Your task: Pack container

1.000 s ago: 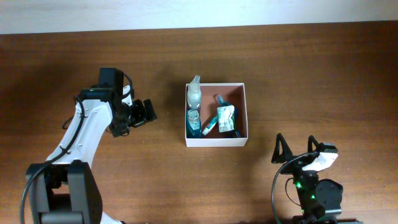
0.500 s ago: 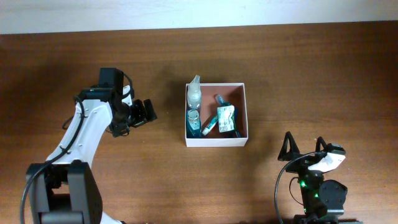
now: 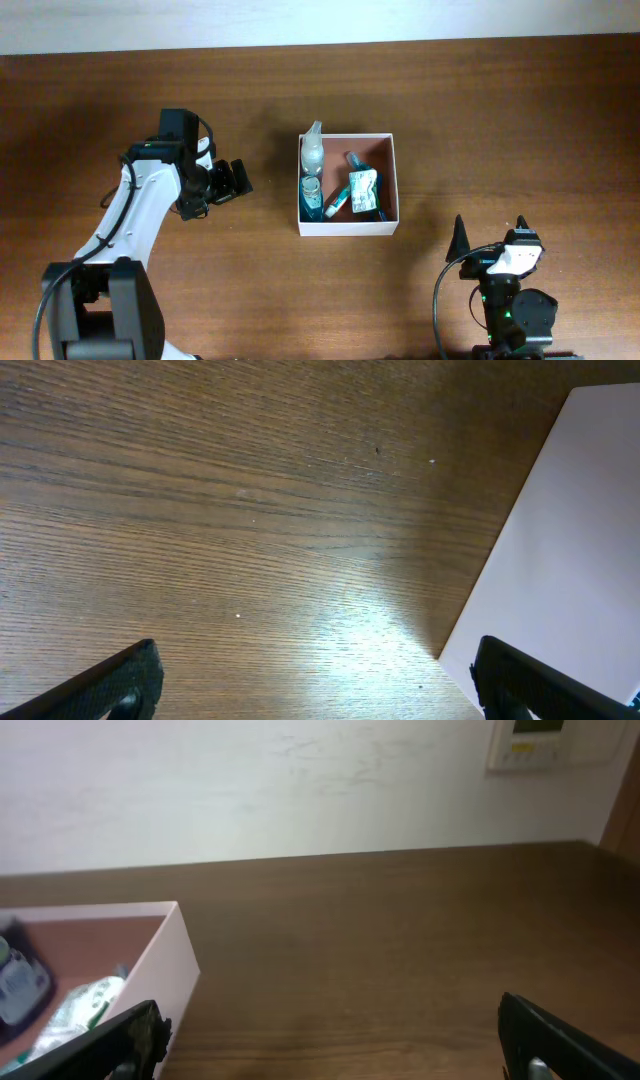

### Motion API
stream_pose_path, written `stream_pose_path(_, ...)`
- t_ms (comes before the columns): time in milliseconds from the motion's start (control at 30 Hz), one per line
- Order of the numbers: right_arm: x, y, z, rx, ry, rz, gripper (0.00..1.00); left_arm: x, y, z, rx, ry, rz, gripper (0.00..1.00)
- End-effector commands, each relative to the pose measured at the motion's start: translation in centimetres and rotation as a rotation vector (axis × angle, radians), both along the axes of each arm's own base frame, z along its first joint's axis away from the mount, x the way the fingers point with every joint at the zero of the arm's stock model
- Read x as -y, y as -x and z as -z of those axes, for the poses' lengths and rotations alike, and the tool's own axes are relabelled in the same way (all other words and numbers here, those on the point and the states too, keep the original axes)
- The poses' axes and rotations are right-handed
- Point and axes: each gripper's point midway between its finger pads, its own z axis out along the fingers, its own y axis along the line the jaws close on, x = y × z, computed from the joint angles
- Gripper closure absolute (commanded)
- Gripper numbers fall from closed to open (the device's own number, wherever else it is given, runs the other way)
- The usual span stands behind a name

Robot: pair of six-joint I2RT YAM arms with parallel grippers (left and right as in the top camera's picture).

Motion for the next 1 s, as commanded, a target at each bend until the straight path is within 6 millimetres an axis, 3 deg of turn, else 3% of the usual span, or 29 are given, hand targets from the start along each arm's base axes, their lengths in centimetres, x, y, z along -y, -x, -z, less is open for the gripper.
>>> stream_pose_path(0,0.09,0.0,0.2,-0.001,0.086,0.0,0.02,-0.08,-0.19,0.14,-0.002,-0.004,0.004,0.01)
stream_pose_path(967,0.11,0.0,0.22,-0.002,0.086,0.001,0.02,-0.08,-0.25,-0.47,0.016,-0.004,0.004,0.0)
